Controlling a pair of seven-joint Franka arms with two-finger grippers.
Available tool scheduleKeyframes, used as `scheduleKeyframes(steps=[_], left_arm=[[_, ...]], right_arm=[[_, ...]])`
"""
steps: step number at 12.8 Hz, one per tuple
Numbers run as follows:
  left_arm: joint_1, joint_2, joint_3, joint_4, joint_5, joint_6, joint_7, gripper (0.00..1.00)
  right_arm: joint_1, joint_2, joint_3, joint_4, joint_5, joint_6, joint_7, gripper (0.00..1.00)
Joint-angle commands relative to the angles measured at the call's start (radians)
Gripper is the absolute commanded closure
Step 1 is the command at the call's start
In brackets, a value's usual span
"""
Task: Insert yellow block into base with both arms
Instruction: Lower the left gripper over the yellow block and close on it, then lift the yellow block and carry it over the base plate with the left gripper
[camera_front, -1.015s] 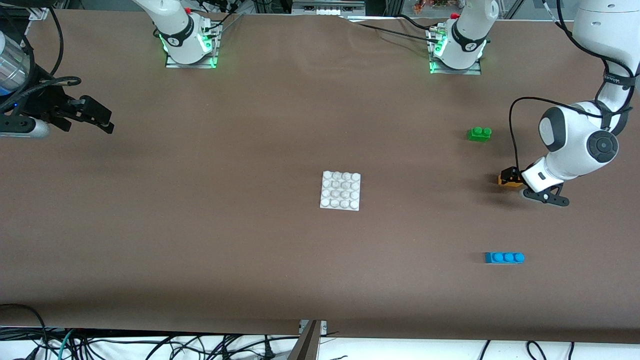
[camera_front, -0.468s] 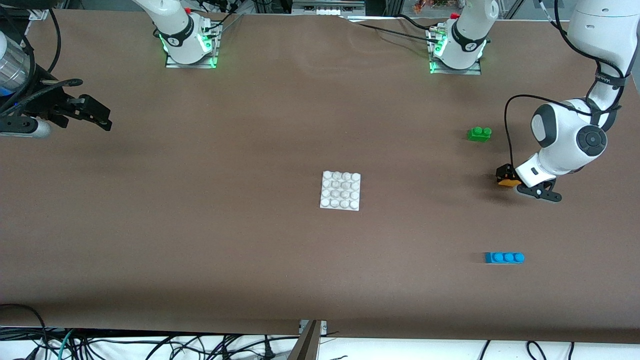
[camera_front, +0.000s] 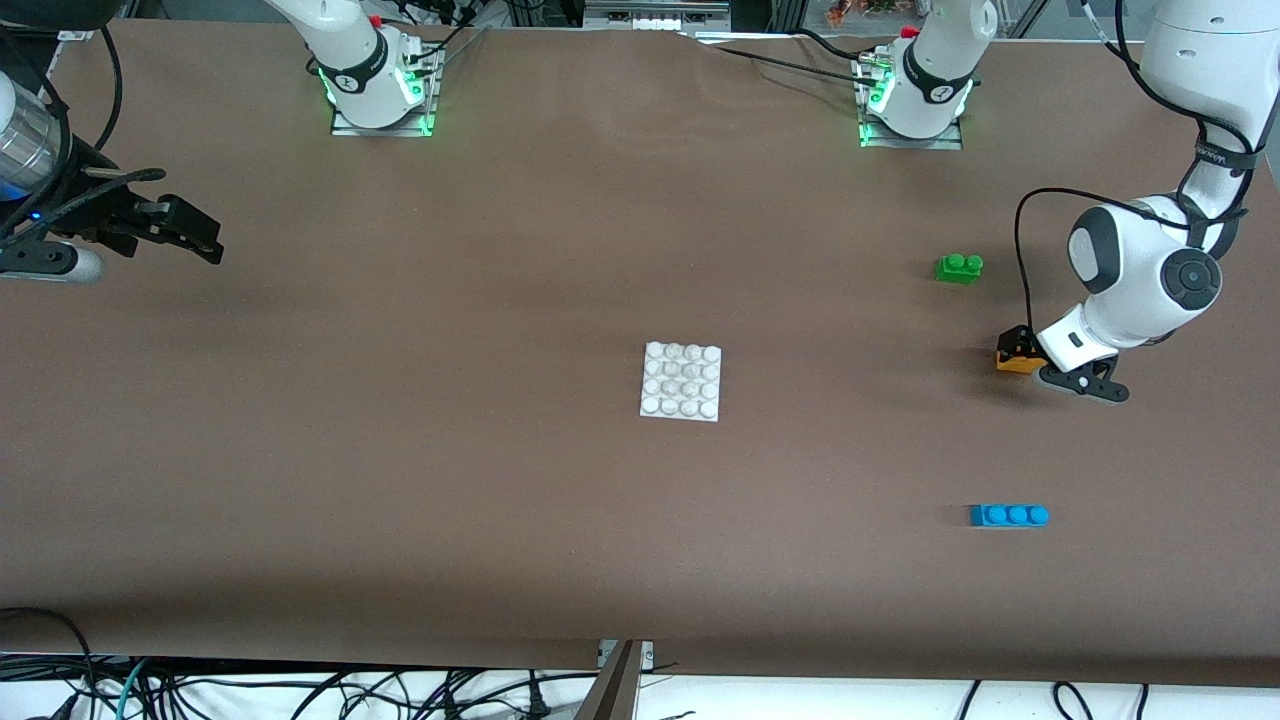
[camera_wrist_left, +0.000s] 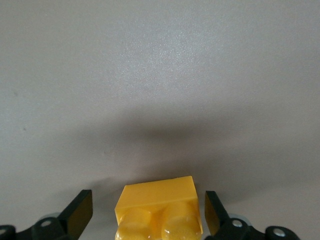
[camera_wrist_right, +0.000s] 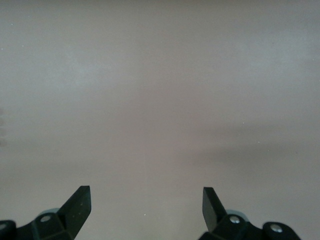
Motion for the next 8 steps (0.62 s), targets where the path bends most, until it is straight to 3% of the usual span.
scheduleKeyframes(steps=[1,3,5,8], left_arm=[[0.008,-0.019,-0.003,-0.024,0.012,0.019,0.018,0.29],[0.008,-0.017,-0.003,-0.024,0.011,0.019,0.018,0.57],[0.008,-0.016,-0.003,-0.024,0.006,0.018,0.016,0.68],[0.007,-0.019,-0.003,-0.021,0.006,0.011,0.013,0.73]], right_arm=[[-0.009,-0.002,-0.002,-0.003,-0.009,-0.014,0.012,0.01],[-0.009,-0.002,-0.003,-0.004,-0.008,-0.013,0.012,0.01],[-0.009,-0.004,-0.005,-0.006,-0.008,-0.013,0.012,0.01],[-0.009,-0.002,-0.005,-0.004,-0.008,-0.013,0.012,0.01]])
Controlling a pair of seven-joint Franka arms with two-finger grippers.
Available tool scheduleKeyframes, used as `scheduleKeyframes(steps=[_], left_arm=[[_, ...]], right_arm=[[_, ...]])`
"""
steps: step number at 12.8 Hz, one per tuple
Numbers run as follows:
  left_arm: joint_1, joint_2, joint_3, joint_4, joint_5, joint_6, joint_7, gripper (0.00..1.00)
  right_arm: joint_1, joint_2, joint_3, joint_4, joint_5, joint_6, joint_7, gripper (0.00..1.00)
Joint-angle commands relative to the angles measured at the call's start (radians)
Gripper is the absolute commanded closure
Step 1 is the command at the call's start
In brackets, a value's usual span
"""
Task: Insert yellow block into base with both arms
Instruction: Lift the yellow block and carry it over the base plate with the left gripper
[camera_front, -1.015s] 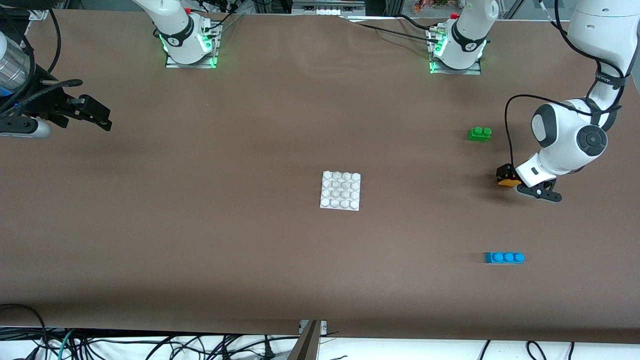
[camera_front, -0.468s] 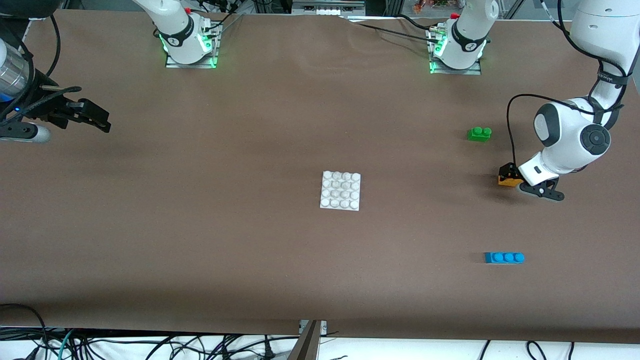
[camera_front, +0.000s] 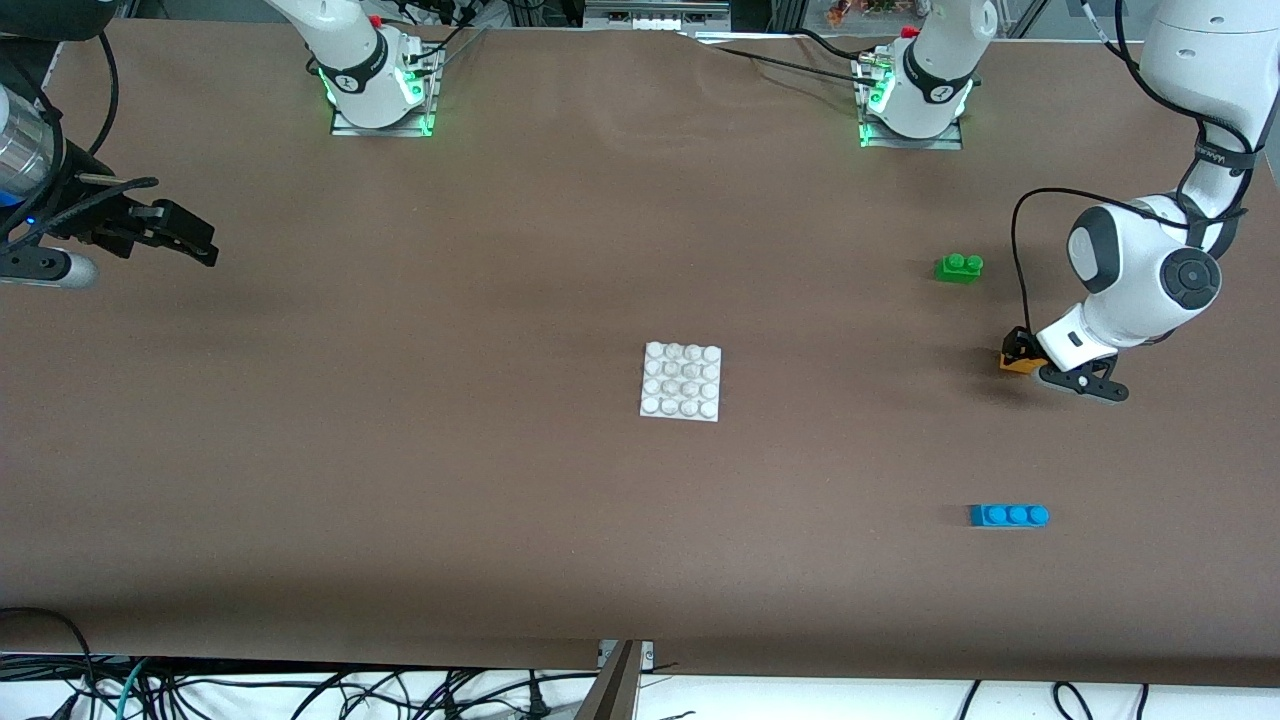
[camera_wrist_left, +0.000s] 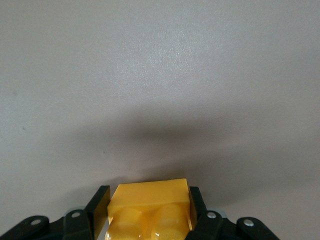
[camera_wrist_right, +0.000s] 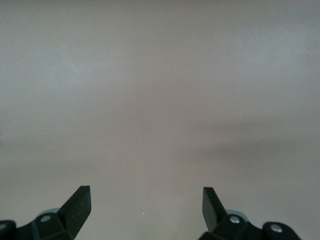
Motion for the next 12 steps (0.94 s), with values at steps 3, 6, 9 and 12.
scheduleKeyframes(steps=[3,6,9,12], left_arm=[[-0.003,-0.046,-0.005,-0.007,0.006,-0.03,0.008,0.73],[-0.026,-0.079,-0.01,0.01,0.005,-0.059,-0.001,0.75],[-0.101,-0.099,-0.014,0.036,-0.02,-0.093,-0.076,0.75],[-0.176,-0.1,-0.077,0.085,-0.063,-0.125,-0.178,0.75]], right_arm=[[-0.006,-0.006,0.004,-0.001,-0.008,-0.01,0.012,0.01],[-0.006,-0.006,0.004,-0.001,-0.008,-0.01,0.012,0.01],[-0.006,-0.006,0.004,-0.001,-0.008,-0.01,0.012,0.01],[-0.006,-0.006,0.004,-0.001,-0.008,-0.009,0.011,0.01]])
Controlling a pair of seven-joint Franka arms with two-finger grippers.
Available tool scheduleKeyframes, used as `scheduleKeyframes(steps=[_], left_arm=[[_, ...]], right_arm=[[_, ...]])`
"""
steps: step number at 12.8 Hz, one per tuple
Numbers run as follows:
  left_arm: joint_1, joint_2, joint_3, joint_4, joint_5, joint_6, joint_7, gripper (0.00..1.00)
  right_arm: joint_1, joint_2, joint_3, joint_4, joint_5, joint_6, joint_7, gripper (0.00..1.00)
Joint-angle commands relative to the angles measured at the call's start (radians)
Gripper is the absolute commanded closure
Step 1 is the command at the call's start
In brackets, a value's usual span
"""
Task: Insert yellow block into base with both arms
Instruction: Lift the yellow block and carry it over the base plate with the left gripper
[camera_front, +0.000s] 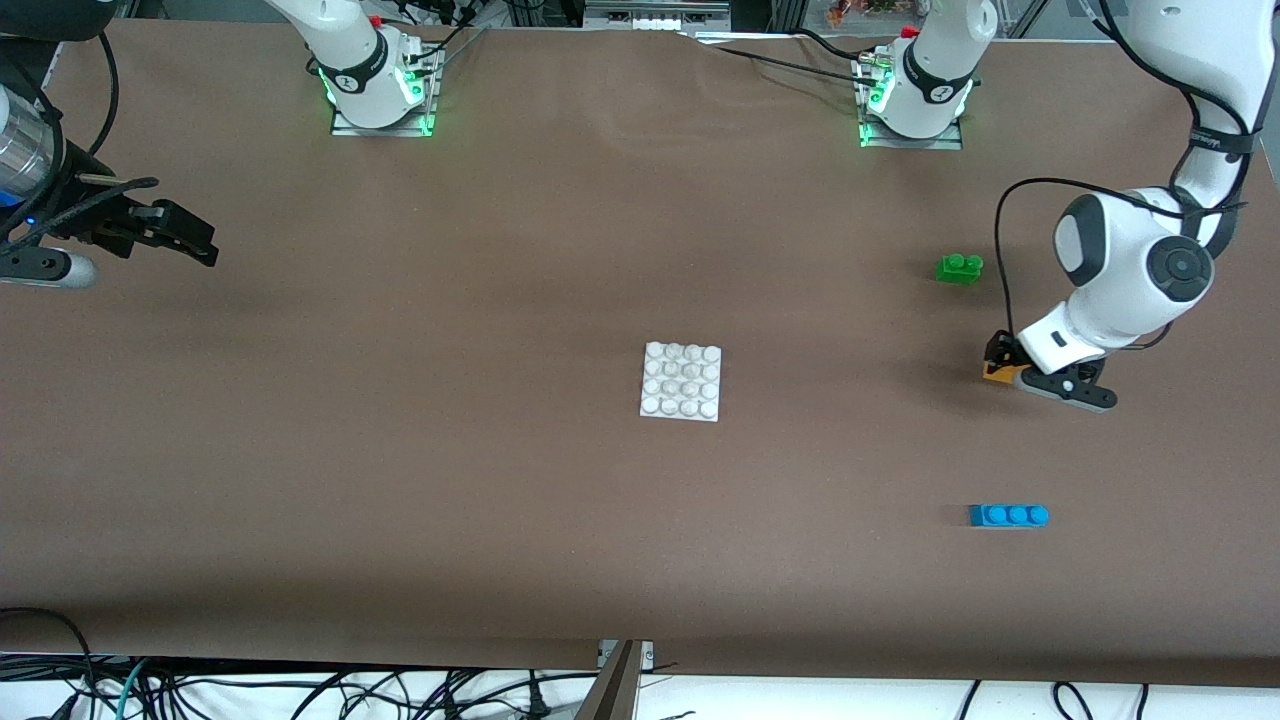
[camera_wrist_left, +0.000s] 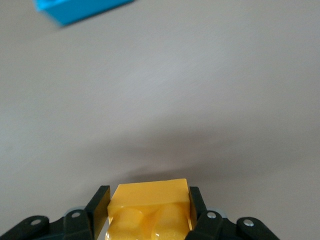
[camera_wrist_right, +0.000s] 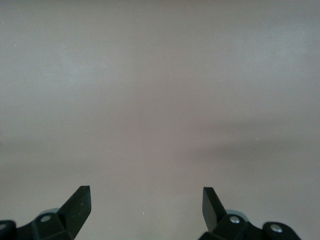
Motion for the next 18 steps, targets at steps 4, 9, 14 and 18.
scheduleKeyframes(steps=[4,9,14,18], left_arm=[[-0.153,0.033,-0.099,0.145,-0.028,-0.099,-0.273,0.75],[-0.355,0.137,-0.098,0.308,-0.025,-0.139,-0.526,0.74],[-0.492,0.286,-0.098,0.529,-0.017,-0.253,-0.73,0.74],[-0.546,0.358,-0.096,0.603,-0.018,-0.256,-0.785,0.74]], right_arm=[[-0.006,-0.006,0.004,0.001,-0.008,-0.009,0.012,0.01],[-0.006,-0.006,0.004,0.001,-0.008,-0.009,0.01,0.01],[-0.006,-0.006,0.004,0.001,-0.008,-0.009,0.01,0.01],[-0.006,-0.006,0.004,0.001,-0.008,-0.009,0.01,0.01]])
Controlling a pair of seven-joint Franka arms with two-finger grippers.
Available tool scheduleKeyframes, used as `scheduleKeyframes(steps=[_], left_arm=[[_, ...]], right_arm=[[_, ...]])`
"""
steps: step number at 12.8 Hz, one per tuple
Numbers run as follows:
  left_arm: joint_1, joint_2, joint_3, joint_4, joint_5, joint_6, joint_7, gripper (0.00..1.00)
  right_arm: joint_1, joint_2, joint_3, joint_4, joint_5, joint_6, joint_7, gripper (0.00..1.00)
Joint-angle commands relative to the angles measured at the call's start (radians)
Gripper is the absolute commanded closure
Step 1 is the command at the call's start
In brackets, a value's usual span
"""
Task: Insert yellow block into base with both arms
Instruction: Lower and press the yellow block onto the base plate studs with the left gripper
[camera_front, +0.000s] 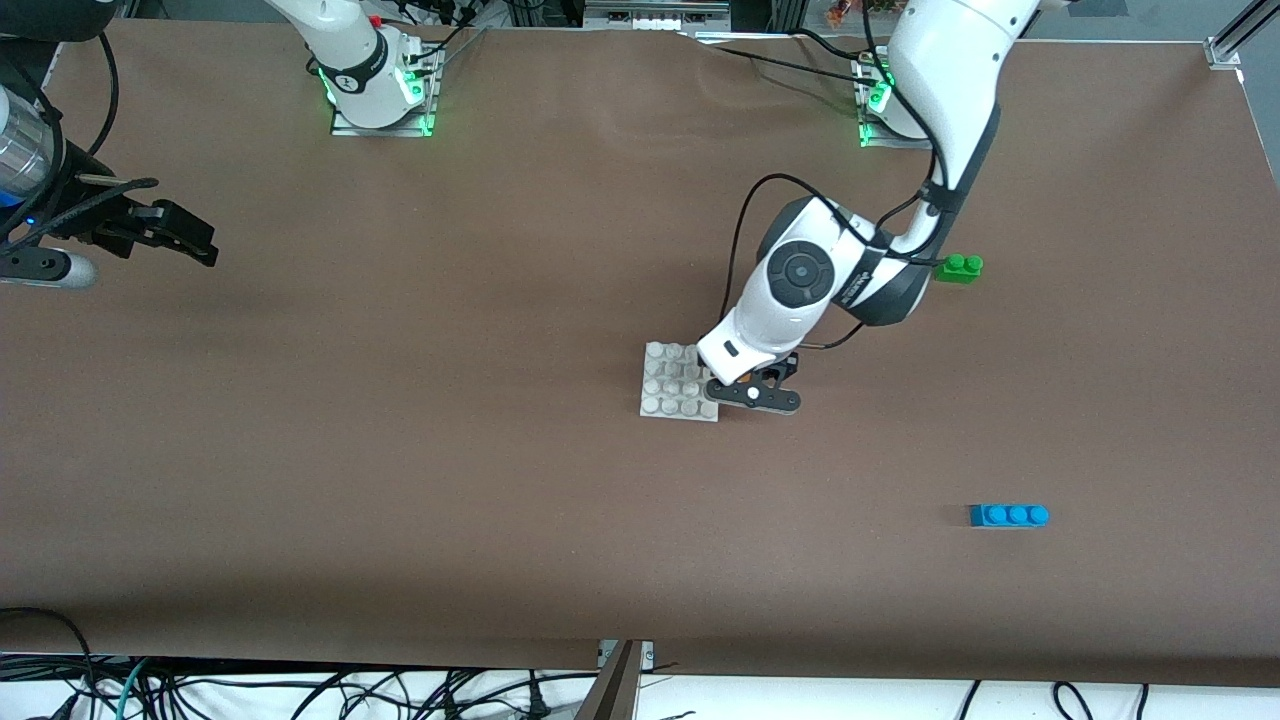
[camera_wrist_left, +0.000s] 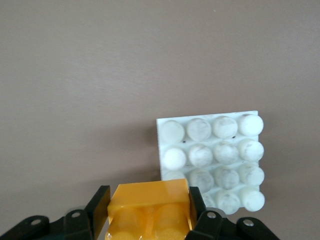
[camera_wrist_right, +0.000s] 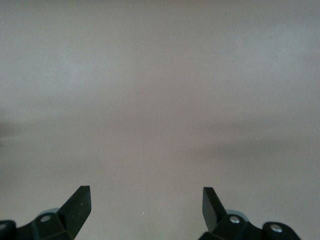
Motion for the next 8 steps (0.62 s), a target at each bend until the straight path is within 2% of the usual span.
scheduleKeyframes(steps=[1,8], left_arm=[[-0.043,0.067,0.017,0.109,-0.006,-0.04,-0.02,0.75],[-0.092,0.116,0.026,0.169,-0.003,-0.064,-0.09,0.76]], right_arm=[[-0.006,-0.006,0.005,0.001,-0.006,-0.009,0.01,0.01],[-0.006,-0.005,0.005,0.001,-0.006,-0.009,0.01,0.01]])
